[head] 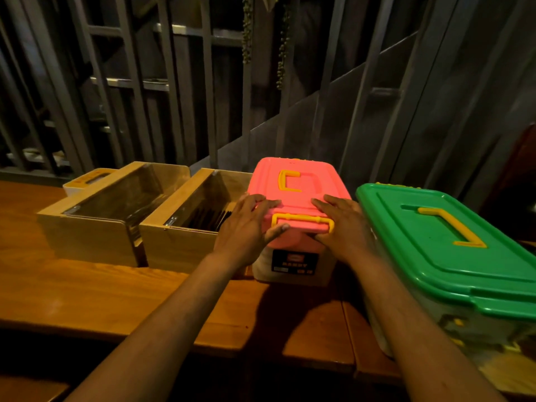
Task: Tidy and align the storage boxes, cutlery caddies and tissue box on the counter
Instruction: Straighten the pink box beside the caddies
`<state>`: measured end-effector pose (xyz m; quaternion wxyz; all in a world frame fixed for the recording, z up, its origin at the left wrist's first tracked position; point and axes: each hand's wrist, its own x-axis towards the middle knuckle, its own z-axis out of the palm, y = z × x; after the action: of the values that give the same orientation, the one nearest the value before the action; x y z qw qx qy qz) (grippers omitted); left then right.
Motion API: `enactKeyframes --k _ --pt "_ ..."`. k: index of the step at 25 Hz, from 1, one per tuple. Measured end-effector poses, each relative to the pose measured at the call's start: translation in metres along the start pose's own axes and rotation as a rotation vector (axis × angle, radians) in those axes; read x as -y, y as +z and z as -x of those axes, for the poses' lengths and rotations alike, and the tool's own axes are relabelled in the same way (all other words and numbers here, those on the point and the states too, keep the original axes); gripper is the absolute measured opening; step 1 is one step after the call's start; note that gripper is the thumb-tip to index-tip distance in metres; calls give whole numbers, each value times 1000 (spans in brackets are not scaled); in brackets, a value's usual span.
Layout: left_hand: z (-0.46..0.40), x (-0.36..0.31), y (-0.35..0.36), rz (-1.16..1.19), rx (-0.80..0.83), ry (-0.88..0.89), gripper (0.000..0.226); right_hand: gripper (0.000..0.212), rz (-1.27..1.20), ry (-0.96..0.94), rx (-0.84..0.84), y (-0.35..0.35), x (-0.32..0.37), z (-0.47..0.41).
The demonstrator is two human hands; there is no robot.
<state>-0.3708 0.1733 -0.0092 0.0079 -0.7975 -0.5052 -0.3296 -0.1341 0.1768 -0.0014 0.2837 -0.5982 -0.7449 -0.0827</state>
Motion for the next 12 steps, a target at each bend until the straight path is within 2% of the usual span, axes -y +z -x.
enactKeyframes --k 12 --pt "-40 18 15 2 30 2 62 76 46 75 56 11 -7 -34"
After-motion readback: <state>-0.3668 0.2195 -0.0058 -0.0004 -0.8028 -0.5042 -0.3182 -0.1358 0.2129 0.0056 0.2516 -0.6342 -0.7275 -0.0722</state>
